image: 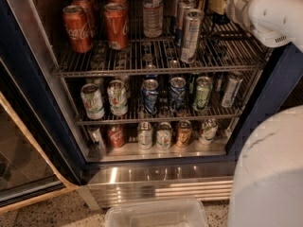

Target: Pick pepsi can from top shelf of fridge

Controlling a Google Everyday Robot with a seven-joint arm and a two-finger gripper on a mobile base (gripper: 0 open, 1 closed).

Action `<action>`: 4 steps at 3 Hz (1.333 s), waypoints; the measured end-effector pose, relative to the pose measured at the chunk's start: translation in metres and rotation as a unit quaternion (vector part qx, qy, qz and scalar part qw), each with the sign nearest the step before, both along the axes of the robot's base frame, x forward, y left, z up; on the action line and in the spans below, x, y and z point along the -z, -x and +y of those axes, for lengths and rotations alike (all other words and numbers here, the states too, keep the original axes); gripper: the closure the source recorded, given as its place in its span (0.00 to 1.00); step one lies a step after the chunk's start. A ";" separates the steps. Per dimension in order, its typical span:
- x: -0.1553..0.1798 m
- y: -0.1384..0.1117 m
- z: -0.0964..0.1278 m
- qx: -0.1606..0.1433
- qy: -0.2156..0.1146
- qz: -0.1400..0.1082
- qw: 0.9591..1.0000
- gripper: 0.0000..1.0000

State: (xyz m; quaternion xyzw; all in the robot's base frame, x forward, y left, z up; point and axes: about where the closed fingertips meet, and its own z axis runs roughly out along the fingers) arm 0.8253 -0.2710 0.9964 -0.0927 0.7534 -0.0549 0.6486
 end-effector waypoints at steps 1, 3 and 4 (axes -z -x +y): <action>0.001 0.001 -0.002 0.005 -0.001 0.001 1.000 0.18; 0.000 0.007 -0.007 0.015 -0.002 0.000 1.000 0.21; 0.000 0.007 -0.009 0.018 -0.001 0.000 1.000 0.34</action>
Offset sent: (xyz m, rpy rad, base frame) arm -0.0085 -0.0086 -0.0017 0.0022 0.0005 -0.0376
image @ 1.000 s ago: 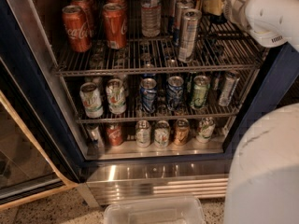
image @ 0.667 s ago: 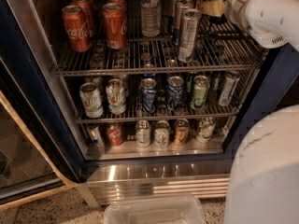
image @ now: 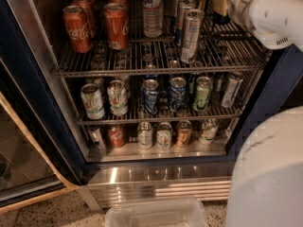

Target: Pick pepsi can from top shelf of fridge

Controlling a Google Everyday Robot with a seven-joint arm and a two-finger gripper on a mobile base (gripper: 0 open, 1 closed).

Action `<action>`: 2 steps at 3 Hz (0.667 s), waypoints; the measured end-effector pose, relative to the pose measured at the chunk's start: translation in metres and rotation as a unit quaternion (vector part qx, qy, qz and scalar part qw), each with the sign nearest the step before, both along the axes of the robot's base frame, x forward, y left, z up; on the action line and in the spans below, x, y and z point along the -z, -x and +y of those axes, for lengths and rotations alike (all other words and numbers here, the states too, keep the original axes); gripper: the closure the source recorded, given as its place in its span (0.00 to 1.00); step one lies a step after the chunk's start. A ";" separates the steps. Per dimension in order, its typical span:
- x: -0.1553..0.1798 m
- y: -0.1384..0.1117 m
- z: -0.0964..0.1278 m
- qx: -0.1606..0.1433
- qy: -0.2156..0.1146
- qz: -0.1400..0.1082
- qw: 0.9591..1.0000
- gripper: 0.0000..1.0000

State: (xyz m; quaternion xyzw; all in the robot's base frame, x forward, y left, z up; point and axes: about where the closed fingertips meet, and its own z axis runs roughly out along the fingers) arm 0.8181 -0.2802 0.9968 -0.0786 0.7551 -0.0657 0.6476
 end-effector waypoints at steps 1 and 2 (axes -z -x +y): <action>-0.001 0.000 0.001 -0.002 0.002 0.000 1.000 0.35; -0.001 0.000 0.001 -0.002 0.002 0.000 1.000 0.30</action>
Offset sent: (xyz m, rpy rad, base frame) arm -0.0003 0.0006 0.0010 -0.0038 -0.0005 0.0036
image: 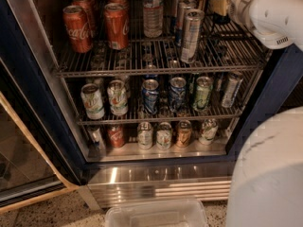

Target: Pick pepsi can from top shelf of fridge

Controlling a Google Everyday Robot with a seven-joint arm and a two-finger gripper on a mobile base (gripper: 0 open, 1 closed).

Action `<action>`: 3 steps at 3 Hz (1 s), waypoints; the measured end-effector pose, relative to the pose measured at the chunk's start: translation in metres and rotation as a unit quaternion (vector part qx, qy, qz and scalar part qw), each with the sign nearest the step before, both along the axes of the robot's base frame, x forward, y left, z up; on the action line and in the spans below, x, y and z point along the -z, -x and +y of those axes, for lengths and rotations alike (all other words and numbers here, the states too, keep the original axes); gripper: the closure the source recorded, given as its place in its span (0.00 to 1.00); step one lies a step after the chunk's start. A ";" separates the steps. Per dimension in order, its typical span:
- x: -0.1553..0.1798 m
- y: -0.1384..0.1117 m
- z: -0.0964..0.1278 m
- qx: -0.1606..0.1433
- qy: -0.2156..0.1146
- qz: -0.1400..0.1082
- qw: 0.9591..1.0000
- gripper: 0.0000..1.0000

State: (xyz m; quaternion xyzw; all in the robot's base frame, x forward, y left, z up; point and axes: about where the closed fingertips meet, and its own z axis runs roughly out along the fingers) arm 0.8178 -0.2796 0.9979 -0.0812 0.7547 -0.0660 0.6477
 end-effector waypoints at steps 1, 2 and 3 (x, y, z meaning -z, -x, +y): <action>0.000 0.000 0.000 0.000 0.000 0.000 1.000 0.42; 0.000 0.000 0.000 0.000 0.000 0.000 1.000 0.34; 0.000 0.000 0.000 0.000 0.000 0.000 1.000 0.30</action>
Offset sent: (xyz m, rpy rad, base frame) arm 0.0000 0.0000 0.0000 0.0000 0.0000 0.0000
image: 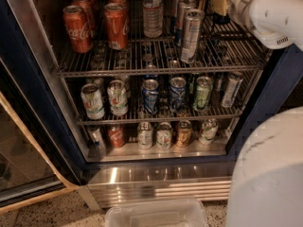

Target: Pick pepsi can from top shelf of fridge

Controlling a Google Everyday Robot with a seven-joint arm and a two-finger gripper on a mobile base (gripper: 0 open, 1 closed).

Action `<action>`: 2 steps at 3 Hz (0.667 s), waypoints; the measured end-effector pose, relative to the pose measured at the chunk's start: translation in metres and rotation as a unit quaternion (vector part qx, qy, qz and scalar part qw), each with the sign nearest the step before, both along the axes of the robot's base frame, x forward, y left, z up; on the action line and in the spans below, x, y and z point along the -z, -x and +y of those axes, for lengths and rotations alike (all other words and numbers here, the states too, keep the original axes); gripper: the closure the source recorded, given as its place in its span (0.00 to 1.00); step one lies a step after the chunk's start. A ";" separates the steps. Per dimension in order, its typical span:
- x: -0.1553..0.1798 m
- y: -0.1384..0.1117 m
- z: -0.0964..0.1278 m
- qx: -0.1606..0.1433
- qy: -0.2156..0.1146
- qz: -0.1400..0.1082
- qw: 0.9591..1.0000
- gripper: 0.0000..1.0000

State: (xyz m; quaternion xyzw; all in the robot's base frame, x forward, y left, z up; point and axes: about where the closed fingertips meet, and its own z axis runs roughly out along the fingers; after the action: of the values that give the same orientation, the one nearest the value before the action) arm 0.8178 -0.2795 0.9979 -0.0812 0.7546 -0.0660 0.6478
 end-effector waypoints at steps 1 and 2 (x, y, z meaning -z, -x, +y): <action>0.000 0.000 0.000 0.000 0.000 0.000 1.000 0.24; 0.000 0.000 0.000 0.000 0.000 0.000 1.000 0.25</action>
Offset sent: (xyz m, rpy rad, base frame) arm 0.0000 0.0000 0.0000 0.0000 0.0000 0.0000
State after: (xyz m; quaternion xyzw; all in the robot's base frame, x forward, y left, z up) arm 0.8178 -0.2795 0.9980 -0.0812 0.7546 -0.0660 0.6478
